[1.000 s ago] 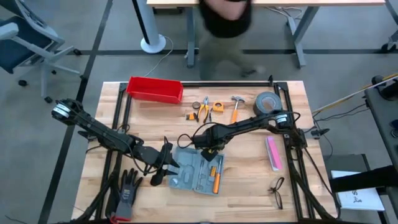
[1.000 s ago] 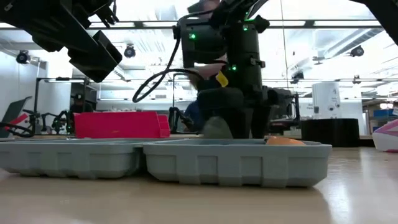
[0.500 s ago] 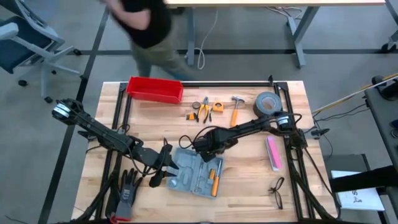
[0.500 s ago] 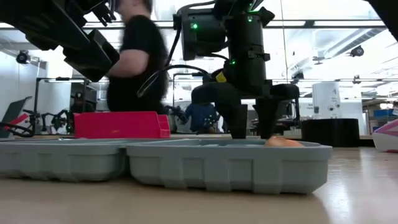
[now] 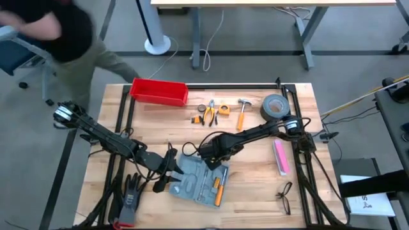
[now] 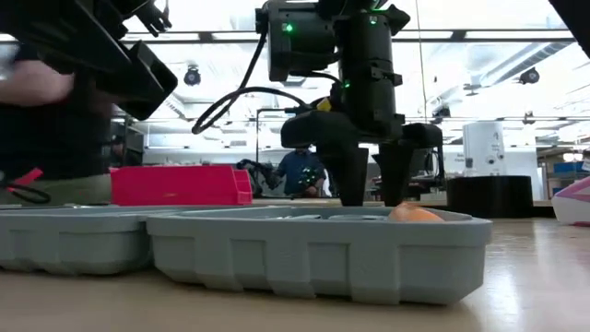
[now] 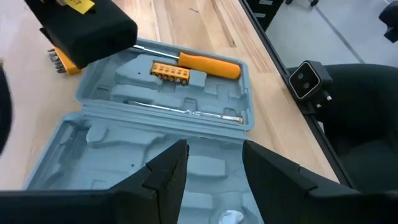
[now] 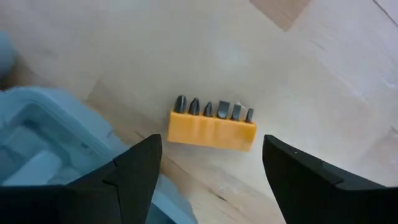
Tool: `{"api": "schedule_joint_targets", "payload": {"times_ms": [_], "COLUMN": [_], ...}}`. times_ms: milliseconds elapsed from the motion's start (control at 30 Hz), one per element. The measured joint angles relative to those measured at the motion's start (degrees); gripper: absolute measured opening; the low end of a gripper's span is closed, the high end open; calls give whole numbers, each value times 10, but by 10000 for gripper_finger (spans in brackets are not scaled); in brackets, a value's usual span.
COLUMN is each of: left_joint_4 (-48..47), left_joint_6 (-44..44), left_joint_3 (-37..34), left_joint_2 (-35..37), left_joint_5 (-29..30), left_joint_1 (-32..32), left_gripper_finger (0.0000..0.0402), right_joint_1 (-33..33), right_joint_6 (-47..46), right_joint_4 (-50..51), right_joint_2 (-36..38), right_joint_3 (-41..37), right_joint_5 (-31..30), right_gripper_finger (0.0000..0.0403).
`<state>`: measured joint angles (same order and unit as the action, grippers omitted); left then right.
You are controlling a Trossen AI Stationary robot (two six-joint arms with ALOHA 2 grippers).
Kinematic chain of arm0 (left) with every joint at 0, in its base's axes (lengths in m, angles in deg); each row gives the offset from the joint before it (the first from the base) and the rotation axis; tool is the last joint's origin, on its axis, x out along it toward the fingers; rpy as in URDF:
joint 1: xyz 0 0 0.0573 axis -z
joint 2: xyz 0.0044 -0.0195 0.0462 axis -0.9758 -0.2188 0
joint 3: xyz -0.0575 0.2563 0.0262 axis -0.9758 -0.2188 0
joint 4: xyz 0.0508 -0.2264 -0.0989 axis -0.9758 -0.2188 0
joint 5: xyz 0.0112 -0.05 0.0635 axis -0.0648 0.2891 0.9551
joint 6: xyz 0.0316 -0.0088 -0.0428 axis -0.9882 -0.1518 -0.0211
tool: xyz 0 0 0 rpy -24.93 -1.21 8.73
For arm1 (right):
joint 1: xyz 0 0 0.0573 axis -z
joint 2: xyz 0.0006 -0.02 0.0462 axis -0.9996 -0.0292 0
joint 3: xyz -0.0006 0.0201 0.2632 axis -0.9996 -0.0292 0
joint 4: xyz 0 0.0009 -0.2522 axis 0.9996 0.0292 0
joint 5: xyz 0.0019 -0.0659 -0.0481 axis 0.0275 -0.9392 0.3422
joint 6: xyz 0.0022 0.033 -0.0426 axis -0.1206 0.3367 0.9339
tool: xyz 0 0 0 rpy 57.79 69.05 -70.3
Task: Prefit tool cases
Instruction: Put the set of interchangeable screwdriver bits into the gray toolbox
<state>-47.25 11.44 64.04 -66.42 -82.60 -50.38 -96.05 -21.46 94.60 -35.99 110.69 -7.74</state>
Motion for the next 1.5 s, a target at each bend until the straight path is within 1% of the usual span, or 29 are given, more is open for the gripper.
{"api": "schedule_joint_targets", "payload": {"times_ms": [100, 333, 433, 767, 867, 1100, 1400, 1500], "left_joint_4": [1, 1, 0, -1, -1, 0, 0, 0], "left_joint_6": [3, 9, 9, 9, 9, 11, 11, 11], "left_joint_3": [0, 0, 0, 0, 0, 0, 0, 0], "left_joint_2": [0, 0, 0, 0, 0, 0, 0, 0], "left_joint_5": [0, -5, -8, -11, -10, -10, -10, -10], "left_joint_1": [0, 1, 2, 5, 6, 6, 7, 7], "left_gripper_finger": [162, 162, 162, 162, 162, 162, 162, 162], "right_joint_1": [2, 8, 12, 21, 21, 18, 12, 10], "right_joint_6": [14, 8, 4, 8, 13, 26, 34, 33], "right_joint_4": [-1, -16, -33, -46, -46, -43, -36, -16], "right_joint_2": [0, -4, -9, -25, -25, -25, -14, -7], "right_joint_3": [0, -2, -3, -20, -22, -23, -20, -20], "right_joint_5": [5, 5, 5, 15, 12, 1, -7, -16], "right_gripper_finger": [249, 237, 237, 248, 238, 200, 200, 198]}}
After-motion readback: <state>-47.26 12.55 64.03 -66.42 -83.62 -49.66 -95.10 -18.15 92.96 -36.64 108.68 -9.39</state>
